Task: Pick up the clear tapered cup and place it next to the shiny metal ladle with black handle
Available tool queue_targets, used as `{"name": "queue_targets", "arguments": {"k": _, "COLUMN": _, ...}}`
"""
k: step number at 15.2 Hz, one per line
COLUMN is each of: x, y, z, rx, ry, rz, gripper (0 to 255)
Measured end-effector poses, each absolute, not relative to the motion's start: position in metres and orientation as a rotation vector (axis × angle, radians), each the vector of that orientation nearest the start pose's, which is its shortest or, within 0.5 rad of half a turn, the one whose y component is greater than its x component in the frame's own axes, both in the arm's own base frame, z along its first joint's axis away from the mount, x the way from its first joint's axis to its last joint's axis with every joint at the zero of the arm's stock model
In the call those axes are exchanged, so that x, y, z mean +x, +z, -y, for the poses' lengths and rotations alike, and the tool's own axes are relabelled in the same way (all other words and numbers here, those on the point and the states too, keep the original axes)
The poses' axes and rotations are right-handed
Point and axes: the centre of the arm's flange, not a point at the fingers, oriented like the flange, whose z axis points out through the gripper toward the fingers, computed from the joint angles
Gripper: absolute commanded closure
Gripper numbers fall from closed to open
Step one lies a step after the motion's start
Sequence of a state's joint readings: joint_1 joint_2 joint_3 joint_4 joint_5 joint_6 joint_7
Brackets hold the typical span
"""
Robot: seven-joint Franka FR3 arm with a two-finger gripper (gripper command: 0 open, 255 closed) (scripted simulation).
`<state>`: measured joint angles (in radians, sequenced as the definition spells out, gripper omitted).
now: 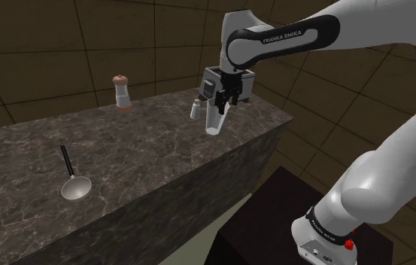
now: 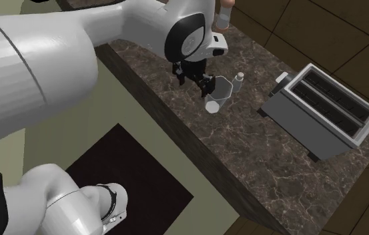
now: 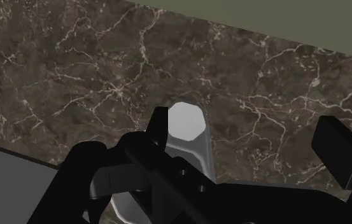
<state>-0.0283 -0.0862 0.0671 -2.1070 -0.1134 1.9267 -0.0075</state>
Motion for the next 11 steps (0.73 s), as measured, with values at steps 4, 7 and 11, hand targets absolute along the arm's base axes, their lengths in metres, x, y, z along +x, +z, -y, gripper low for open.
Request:
{"name": "queue_targets", "arguments": {"k": 4, "x": 0.561, "y": 0.432, "z": -0.011, "rx": -3.252, "ry": 0.124, "rz": 0.159, "gripper": 0}}
{"name": "queue_targets", "arguments": {"k": 7, "x": 0.592, "y": 0.422, "z": -0.011, "rx": -3.255, "ry": 0.107, "rz": 0.166, "gripper": 0}}
{"name": "queue_targets", "arguments": {"k": 11, "x": 0.598, "y": 0.404, "z": -0.01, "rx": -3.255, "ry": 0.103, "rz": 0.168, "gripper": 0}}
